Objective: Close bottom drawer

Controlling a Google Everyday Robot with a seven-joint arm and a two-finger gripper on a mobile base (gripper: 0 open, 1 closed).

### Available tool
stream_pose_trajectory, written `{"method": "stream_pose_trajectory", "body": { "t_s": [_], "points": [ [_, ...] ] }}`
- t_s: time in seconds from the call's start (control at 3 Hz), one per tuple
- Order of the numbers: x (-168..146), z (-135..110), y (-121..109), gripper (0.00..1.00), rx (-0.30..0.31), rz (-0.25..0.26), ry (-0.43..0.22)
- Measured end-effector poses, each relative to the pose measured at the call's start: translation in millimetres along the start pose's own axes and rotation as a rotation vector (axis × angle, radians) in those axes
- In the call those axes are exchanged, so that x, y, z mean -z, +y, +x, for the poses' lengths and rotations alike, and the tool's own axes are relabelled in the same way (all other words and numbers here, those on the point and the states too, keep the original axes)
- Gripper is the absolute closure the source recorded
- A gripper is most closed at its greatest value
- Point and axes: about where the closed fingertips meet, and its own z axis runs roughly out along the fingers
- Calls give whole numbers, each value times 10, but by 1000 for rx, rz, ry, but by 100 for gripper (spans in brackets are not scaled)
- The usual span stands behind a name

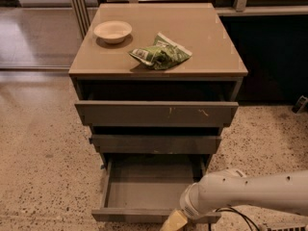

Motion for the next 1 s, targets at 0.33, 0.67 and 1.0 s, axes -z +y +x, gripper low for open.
{"method": "stream_pose_trajectory", "body": {
  "t_s": [0.33, 0.67, 1.0],
  "points": [
    [-1, 0, 0, 0, 0, 0, 0],
    [-248, 91, -5, 0, 0, -14, -12],
    [-686, 191, -57, 0, 5, -46, -11]
  ]
}}
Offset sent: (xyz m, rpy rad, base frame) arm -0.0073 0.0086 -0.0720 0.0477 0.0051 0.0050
